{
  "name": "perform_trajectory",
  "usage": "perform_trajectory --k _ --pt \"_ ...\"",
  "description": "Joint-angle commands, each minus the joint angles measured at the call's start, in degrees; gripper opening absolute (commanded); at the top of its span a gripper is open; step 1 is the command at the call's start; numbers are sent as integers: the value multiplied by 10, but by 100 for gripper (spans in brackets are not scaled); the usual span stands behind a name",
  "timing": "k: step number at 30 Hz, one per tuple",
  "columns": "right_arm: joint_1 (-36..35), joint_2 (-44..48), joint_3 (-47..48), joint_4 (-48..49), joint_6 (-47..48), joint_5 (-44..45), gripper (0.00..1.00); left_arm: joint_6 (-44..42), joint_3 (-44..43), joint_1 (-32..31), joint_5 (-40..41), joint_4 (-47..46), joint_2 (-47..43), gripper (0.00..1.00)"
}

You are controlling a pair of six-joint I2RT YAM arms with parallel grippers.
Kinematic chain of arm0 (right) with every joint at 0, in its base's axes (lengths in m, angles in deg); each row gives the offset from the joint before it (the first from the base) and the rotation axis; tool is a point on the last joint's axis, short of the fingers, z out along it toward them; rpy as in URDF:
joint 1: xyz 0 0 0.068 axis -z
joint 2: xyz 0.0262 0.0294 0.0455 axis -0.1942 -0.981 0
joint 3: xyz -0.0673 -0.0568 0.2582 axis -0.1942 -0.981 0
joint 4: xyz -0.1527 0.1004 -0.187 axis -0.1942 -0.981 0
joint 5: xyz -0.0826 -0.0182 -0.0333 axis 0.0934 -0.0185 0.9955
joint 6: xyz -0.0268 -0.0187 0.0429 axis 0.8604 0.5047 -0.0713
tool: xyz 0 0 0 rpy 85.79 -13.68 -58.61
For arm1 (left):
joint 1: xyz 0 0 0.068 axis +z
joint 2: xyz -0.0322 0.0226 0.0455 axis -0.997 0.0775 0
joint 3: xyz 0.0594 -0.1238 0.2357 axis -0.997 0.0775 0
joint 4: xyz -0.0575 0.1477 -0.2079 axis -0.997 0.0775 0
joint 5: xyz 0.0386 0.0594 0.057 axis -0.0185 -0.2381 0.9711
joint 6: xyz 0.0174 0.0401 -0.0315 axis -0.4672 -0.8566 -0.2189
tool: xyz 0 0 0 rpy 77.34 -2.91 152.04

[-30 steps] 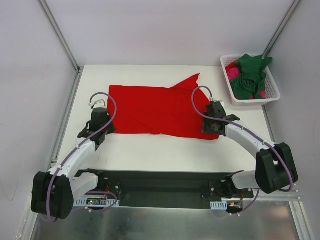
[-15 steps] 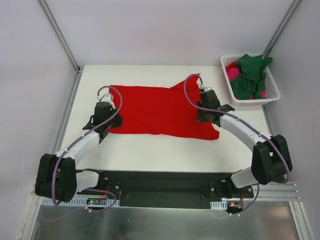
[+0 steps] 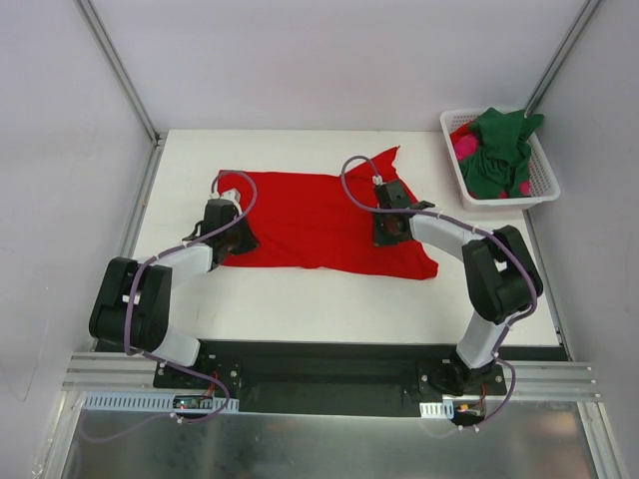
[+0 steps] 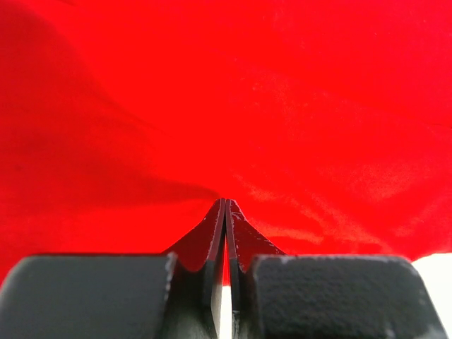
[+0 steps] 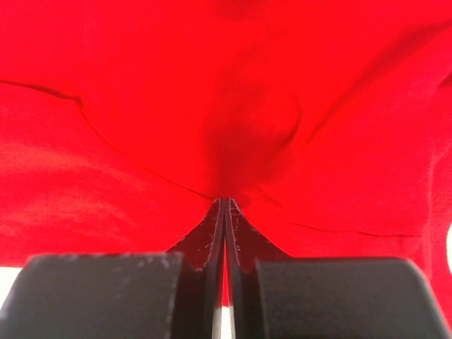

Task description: Fold and stack the t-shirts

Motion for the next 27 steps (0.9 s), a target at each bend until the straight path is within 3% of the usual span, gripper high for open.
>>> perform_trajectory --k 1,27 --pt "-9 11 -1 3 -11 -10 1 37 -4 -5 -25 -8 1 0" --pt "-56 89 -154 -46 -72 -10 1 91 113 -5 14 145 -165 0"
